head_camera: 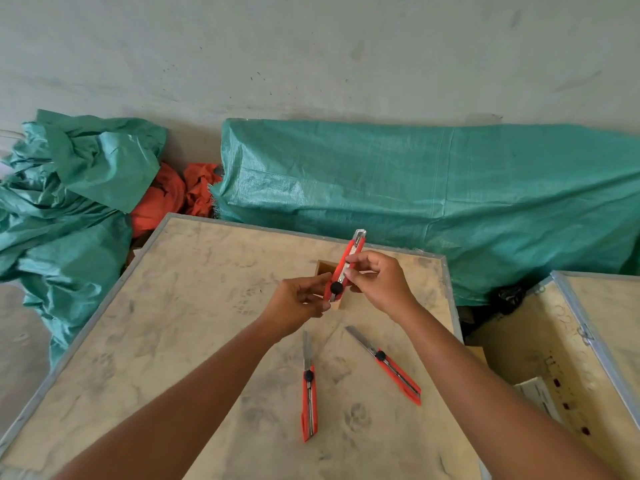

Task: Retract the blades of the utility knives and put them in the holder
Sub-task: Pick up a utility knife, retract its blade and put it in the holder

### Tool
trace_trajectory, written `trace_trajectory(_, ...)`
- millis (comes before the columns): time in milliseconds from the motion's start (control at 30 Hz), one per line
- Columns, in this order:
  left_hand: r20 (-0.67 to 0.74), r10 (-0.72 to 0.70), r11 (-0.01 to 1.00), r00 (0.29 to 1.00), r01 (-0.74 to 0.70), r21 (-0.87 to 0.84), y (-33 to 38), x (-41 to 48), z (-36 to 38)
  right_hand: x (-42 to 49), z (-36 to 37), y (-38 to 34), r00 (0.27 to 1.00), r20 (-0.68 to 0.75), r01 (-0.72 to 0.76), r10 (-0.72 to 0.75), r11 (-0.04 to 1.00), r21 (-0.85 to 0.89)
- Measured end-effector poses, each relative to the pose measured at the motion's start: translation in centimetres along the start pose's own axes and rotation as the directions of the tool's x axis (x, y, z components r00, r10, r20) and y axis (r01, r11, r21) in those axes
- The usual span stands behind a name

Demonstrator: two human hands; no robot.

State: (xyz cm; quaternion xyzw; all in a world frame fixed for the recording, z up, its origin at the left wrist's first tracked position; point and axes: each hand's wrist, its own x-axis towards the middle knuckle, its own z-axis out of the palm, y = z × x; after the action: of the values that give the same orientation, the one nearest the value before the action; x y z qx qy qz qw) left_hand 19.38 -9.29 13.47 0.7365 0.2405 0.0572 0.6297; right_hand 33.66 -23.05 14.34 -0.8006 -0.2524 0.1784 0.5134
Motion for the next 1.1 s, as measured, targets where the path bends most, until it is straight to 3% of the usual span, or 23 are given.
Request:
trace_trajectory(200, -0.056, 0.056, 0.986, 0.997, -0.046, 0.163, -1.5, 6.1, 0.1, 4.7, 1.4, 2.5, 0.993, -0.117, -0.011, 0.003, 0.997, -0.073)
trace_trajectory(400, -0.122, -0.173, 0.924, 0.977, 0.205, 0.324, -4.8, 10.3, 0.7, 7.3, 3.4, 5.6, 0.977, -0.211, -0.054, 0.019, 0.985, -0.161)
trace_trajectory(567, -0.118, -0.249, 0.918, 0.961, 0.273, 0.286, -8.1, 11.3, 1.0, 7.5, 4.7, 7.4, 0.984, -0.179, -0.061, 0.011, 0.958, -0.279)
trace_trajectory(833, -0.162, -0.233, 0.934, 0.959, 0.267, 0.236, -9.3, 12.2, 1.3, 8.1, 5.9, 8.7, 0.994, -0.105, -0.079, 0.042, 0.926, -0.37)
trace_trajectory(1100, -0.156, -0.203, 0.941, 0.967, 0.237, 0.242, -9.6, 12.1, 1.0, 7.5, 5.6, 8.8, 0.994, -0.082, -0.091, 0.068, 0.943, -0.319)
